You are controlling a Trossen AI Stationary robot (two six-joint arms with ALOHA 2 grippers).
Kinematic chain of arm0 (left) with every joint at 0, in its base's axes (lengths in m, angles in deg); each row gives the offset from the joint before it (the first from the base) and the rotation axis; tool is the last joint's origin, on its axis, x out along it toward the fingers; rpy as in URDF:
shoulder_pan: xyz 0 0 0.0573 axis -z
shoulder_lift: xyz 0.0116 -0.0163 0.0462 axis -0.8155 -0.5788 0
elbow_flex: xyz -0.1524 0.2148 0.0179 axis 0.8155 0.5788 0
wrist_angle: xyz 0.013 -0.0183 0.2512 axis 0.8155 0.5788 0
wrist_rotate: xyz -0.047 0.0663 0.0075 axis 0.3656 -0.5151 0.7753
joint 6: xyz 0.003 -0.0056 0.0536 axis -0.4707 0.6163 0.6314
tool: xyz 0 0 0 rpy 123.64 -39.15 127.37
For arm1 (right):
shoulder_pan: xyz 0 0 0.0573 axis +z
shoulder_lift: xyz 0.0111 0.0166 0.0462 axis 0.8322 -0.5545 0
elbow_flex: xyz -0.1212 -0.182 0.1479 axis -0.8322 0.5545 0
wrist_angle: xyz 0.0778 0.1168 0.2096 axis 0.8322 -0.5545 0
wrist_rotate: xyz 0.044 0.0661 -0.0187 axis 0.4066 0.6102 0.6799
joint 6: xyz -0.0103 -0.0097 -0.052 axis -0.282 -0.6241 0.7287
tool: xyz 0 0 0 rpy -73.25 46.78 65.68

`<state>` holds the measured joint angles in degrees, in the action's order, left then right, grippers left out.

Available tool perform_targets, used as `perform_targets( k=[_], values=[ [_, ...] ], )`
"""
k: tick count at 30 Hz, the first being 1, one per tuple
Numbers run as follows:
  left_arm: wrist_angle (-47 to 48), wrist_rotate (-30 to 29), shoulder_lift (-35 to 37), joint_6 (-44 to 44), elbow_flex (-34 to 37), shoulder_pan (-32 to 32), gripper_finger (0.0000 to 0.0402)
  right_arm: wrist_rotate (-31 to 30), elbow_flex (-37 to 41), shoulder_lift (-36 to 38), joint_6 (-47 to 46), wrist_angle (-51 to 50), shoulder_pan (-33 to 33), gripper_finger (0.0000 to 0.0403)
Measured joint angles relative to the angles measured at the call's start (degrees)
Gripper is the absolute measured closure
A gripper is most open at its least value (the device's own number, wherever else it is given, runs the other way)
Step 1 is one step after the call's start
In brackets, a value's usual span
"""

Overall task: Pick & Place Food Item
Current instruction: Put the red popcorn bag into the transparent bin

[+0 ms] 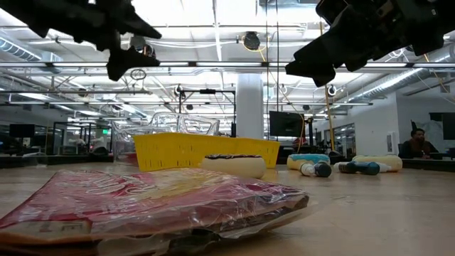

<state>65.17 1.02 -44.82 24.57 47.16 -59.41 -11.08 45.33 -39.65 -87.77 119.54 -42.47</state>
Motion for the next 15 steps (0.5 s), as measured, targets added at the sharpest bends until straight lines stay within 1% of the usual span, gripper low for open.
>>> perform_targets(
  k=[4, 6, 8, 10, 12, 15],
  values=[
    [0.6, 0.4, -6.6, -0.1, 0.0, 9.4, 0.0130, 0.0, 0.0, 0.0, 0.0, 0.2, 0.0, 0.0234],
    [-1.3, 0.4, -11.0, -1.9, 0.0, 14.1, 0.0130, 0.0, 0.0, 0.0, 0.0, 0.2, 0.0, 0.0236],
    [-1.9, 0.9, -15.8, -4.8, 0.0, 18.3, 0.0130, 0.0, 0.0, 0.0, 0.0, 0.5, 0.0, 0.0236],
    [-3.4, 2.9, -20.4, -8.2, 0.0, 21.6, 0.0131, 0.0, 0.0, 0.0, 0.0, 0.9, 0.0, 0.0235],
    [-3.4, 5.1, -24.2, -13.1, 0.0, 23.9, 0.0130, 0.0, 0.0, 0.0, 0.0, 1.5, 0.0, 0.0234],
    [-3.1, 5.6, -29.2, -20.5, 0.0, 26.0, 0.0131, 0.0, 0.0, 0.0, 0.0, 2.2, 0.0, 0.0235]
  ],
)
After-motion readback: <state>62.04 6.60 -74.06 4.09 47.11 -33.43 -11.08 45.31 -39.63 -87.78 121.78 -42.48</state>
